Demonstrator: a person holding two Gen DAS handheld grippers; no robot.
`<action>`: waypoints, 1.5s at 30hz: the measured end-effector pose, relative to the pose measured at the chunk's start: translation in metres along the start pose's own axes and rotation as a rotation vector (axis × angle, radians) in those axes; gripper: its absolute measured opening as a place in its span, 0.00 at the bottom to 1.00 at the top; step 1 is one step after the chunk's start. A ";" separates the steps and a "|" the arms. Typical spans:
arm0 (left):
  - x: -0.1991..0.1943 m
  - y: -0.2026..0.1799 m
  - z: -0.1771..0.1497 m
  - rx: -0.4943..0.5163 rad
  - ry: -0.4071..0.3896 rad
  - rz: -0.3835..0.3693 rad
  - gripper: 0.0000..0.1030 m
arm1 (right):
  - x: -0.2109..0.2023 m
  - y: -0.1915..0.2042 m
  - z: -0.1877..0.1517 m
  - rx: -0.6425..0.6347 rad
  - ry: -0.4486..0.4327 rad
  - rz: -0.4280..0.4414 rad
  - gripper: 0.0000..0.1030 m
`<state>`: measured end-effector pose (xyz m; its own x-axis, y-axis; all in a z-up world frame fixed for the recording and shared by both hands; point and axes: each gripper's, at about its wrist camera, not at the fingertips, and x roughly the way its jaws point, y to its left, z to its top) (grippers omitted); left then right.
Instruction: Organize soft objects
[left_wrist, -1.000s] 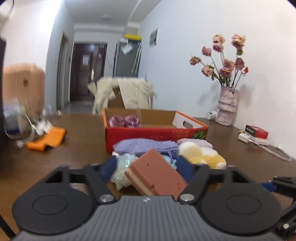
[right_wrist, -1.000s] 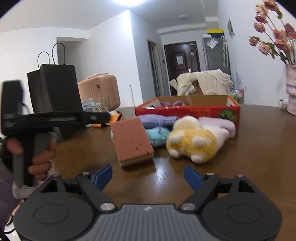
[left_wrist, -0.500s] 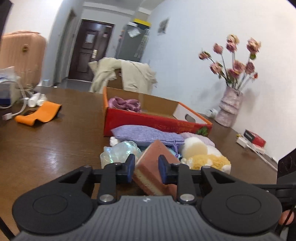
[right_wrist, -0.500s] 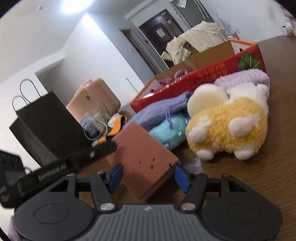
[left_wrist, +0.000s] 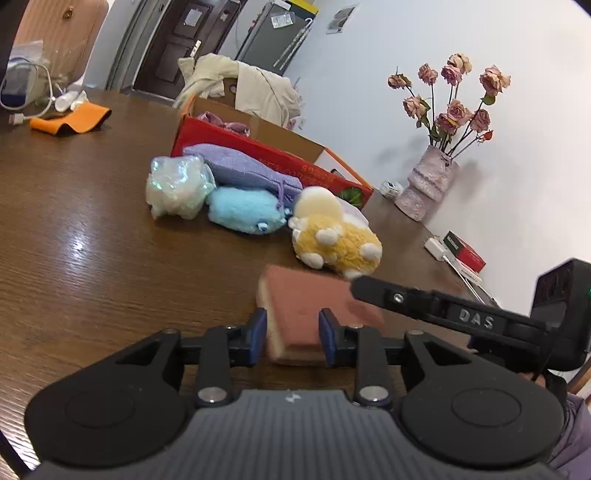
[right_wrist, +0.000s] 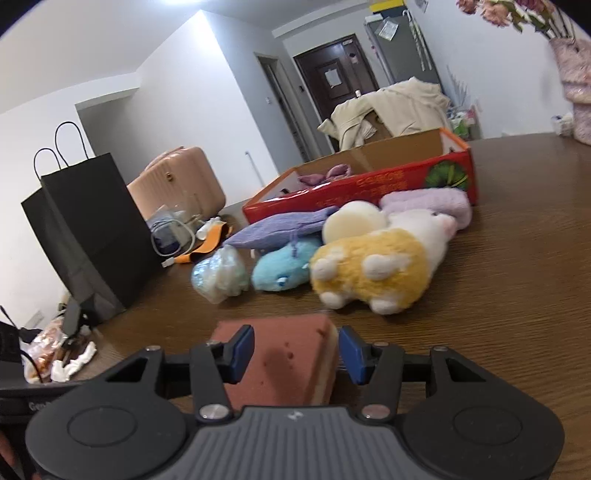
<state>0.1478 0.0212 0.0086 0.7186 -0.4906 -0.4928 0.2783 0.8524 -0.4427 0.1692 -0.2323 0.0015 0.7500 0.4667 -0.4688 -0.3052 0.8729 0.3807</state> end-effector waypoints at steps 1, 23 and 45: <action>0.001 0.002 0.002 -0.010 -0.003 0.005 0.32 | -0.002 -0.001 -0.002 0.002 0.000 -0.006 0.50; 0.049 -0.039 0.096 0.023 -0.101 -0.141 0.31 | -0.009 -0.019 0.093 -0.113 -0.169 -0.003 0.34; 0.352 -0.004 0.286 -0.139 0.138 0.070 0.28 | 0.271 -0.142 0.290 -0.247 0.123 -0.438 0.29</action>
<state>0.5818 -0.1031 0.0506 0.6360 -0.4597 -0.6198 0.1334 0.8566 -0.4984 0.5857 -0.2707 0.0515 0.7684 0.0503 -0.6380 -0.1189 0.9908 -0.0651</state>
